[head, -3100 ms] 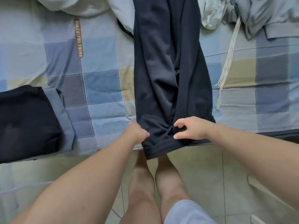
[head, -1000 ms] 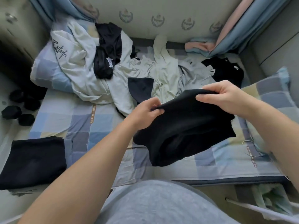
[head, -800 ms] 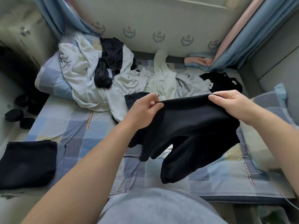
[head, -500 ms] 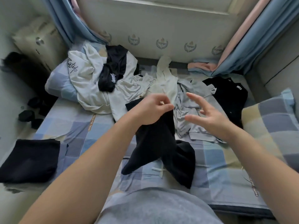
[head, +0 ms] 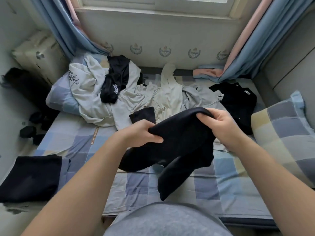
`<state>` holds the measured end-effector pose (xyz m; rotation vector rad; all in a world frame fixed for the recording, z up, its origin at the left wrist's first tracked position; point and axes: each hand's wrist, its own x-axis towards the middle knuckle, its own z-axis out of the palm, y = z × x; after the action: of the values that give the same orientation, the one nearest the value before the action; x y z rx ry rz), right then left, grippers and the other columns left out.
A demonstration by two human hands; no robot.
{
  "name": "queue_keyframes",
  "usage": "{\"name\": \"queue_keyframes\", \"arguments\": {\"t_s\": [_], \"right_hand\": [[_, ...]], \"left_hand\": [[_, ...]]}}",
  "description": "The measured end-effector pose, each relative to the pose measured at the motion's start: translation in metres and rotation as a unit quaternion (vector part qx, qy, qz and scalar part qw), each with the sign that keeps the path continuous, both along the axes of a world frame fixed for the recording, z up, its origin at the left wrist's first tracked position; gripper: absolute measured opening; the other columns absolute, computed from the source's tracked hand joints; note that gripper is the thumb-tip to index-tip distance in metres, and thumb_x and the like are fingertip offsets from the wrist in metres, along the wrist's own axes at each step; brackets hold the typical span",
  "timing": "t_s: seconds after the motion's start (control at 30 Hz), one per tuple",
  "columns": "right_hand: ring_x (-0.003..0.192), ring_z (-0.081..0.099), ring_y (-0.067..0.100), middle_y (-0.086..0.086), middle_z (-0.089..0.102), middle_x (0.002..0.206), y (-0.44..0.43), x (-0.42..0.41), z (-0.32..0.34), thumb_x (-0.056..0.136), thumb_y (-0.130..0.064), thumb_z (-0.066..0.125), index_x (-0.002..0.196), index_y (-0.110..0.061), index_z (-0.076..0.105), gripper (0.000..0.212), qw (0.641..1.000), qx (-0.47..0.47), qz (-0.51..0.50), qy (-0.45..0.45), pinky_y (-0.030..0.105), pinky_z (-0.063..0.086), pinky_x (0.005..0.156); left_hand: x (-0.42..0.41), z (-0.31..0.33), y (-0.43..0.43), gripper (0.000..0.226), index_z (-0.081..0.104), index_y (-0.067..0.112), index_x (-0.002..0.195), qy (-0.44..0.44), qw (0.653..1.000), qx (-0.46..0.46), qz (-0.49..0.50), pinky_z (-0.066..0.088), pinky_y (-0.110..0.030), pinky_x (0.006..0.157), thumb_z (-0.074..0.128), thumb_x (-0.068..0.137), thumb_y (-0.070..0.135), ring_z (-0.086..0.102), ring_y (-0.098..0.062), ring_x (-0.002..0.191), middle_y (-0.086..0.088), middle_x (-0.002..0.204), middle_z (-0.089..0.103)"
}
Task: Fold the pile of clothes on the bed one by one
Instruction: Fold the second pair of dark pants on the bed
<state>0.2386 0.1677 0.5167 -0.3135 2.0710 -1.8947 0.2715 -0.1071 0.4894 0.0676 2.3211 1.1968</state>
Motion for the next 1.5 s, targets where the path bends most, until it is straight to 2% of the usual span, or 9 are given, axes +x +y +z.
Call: {"name": "queue_keyframes", "arguments": {"t_s": [0.13, 0.27, 0.47, 0.57, 0.7, 0.87, 1.07, 1.33, 1.5], "right_hand": [[0.093, 0.070, 0.024, 0.011, 0.076, 0.099, 0.032, -0.012, -0.013, 0.099, -0.021, 0.063, 0.100, -0.013, 0.076, 0.016, 0.997, 0.031, -0.073, -0.018, 0.032, 0.057, 0.080], [0.097, 0.064, 0.024, 0.006, 0.070, 0.101, 0.028, -0.007, -0.030, 0.098, -0.011, 0.062, 0.100, -0.018, 0.069, 0.010, 0.988, 0.116, -0.102, -0.012, 0.026, 0.050, 0.080], [0.140, 0.041, 0.000, -0.024, 0.044, 0.151, -0.027, 0.031, -0.015, 0.074, -0.060, 0.079, 0.148, -0.051, 0.032, 0.088, 0.992, 0.042, 0.120, -0.030, 0.025, 0.042, 0.106], [0.123, 0.063, 0.019, -0.005, 0.067, 0.132, -0.052, 0.041, -0.009, 0.080, -0.045, 0.080, 0.137, -0.037, 0.051, 0.064, 0.978, -0.096, 0.129, -0.135, 0.028, 0.055, 0.092], [0.099, 0.074, 0.028, 0.010, 0.077, 0.105, -0.053, 0.030, 0.000, 0.087, -0.010, 0.076, 0.107, -0.019, 0.072, 0.022, 0.995, -0.049, 0.012, -0.088, 0.034, 0.060, 0.079], [0.087, 0.074, 0.024, 0.009, 0.077, 0.095, -0.043, 0.013, 0.013, 0.090, -0.003, 0.070, 0.099, -0.015, 0.070, 0.015, 0.992, -0.104, -0.067, -0.038, 0.033, 0.060, 0.071], [0.084, 0.070, 0.013, -0.001, 0.073, 0.086, -0.040, -0.003, 0.029, 0.091, -0.008, 0.064, 0.094, -0.021, 0.066, 0.014, 0.994, -0.019, -0.077, 0.075, 0.033, 0.058, 0.074], [0.122, 0.065, 0.021, 0.006, 0.068, 0.131, -0.038, 0.023, -0.013, 0.077, -0.057, 0.073, 0.131, -0.021, 0.063, 0.066, 0.956, -0.115, 0.084, -0.257, 0.035, 0.056, 0.096], [0.123, 0.063, 0.011, -0.008, 0.068, 0.131, -0.042, 0.029, -0.033, 0.069, -0.062, 0.083, 0.130, -0.030, 0.062, 0.072, 0.961, -0.084, 0.096, -0.244, 0.023, 0.053, 0.094]], "left_hand": [[0.004, -0.001, -0.001, 0.014, 0.063, 0.015, 0.086, 0.028, 0.980, 0.134, 0.143, 0.044, -0.023, 0.055, 0.064, 0.098, 0.023, 0.056, -0.014, 0.064, 0.004, 0.069, 0.059], [0.001, 0.017, 0.018, 0.016, 0.063, 0.015, 0.084, 0.096, 0.931, 0.235, 0.261, 0.044, -0.032, 0.066, 0.060, 0.100, 0.017, 0.054, -0.020, 0.072, -0.010, 0.079, 0.058], [-0.007, 0.053, 0.045, 0.015, 0.077, 0.022, 0.092, 0.095, 0.932, 0.283, 0.206, 0.056, -0.041, 0.085, 0.066, 0.087, 0.031, 0.071, -0.025, 0.089, -0.010, 0.098, 0.076], [-0.011, 0.062, 0.052, 0.014, 0.076, 0.019, 0.093, 0.132, 0.935, 0.286, 0.160, 0.055, -0.037, 0.082, 0.065, 0.086, 0.025, 0.069, -0.019, 0.086, -0.006, 0.092, 0.074], [-0.012, 0.057, 0.042, 0.020, 0.071, 0.016, 0.110, 0.138, 0.937, 0.290, 0.135, 0.057, -0.024, 0.083, 0.069, 0.091, 0.012, 0.072, -0.012, 0.096, 0.001, 0.103, 0.077], [0.001, 0.025, 0.049, 0.045, 0.064, 0.022, 0.122, -0.018, 0.928, 0.350, 0.129, 0.052, -0.042, 0.099, 0.071, 0.083, 0.043, 0.068, -0.021, 0.111, 0.000, 0.115, 0.073], [0.002, 0.017, 0.072, 0.042, 0.067, 0.016, 0.117, -0.075, 0.931, 0.337, 0.116, 0.058, -0.029, 0.068, 0.075, 0.082, 0.037, 0.074, -0.019, 0.090, -0.005, 0.101, 0.076], [-0.020, 0.029, 0.066, 0.036, 0.066, 0.018, 0.114, 0.043, 0.897, 0.398, 0.188, 0.060, -0.037, 0.080, 0.073, 0.080, 0.011, 0.073, -0.026, 0.101, -0.007, 0.105, 0.076], [-0.028, 0.033, 0.065, 0.034, 0.066, 0.022, 0.114, 0.077, 0.876, 0.401, 0.256, 0.058, -0.047, 0.092, 0.069, 0.084, 0.007, 0.071, -0.026, 0.107, -0.005, 0.112, 0.075]]}}
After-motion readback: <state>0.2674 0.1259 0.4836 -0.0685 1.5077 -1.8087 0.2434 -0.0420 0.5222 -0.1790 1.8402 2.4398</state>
